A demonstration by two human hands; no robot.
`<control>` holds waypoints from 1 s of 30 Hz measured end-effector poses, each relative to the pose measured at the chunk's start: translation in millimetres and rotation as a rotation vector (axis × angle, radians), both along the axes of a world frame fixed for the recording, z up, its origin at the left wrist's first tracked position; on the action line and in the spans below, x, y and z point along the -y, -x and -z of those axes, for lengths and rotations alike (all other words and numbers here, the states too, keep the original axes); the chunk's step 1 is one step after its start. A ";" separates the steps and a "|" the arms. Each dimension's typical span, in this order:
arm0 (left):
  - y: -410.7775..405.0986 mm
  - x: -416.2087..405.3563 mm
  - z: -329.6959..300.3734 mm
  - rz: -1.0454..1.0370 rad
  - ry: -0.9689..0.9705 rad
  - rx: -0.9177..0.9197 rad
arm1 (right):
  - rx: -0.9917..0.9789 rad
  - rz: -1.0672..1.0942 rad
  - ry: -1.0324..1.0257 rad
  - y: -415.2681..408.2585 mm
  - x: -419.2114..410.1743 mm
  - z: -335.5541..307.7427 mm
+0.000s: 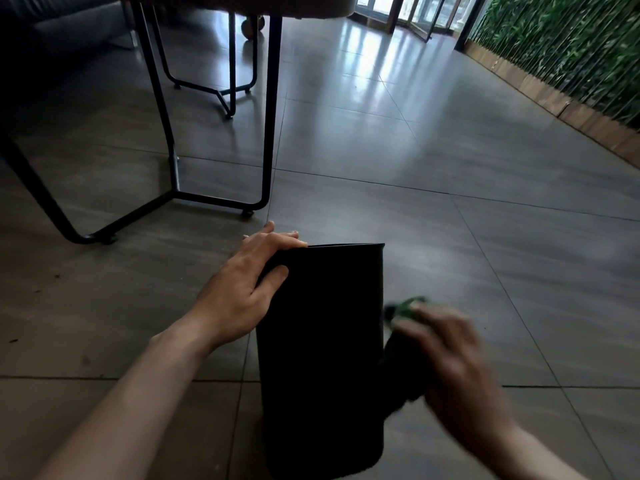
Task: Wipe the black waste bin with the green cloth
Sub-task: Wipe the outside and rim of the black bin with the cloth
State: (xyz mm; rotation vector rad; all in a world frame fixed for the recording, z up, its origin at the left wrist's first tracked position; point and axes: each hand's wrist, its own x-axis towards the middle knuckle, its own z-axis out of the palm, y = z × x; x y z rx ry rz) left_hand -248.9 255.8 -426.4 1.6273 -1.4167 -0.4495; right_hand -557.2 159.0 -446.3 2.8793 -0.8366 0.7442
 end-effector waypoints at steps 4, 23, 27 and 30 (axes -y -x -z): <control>0.8 -1.7 -1.5 0.021 -0.005 -0.007 | 0.591 0.507 -0.639 -8.6 54.9 -64.6; -35.5 -25.0 1.0 -0.220 -0.048 0.004 | -0.361 0.029 -0.435 -69.2 76.3 -45.6; -40.6 -24.7 5.6 -0.321 -0.074 0.041 | -0.345 -0.026 -0.491 -75.7 63.0 -49.7; -42.4 -22.9 8.1 -0.381 -0.084 0.075 | -0.356 -0.043 -0.460 -77.7 51.9 -49.3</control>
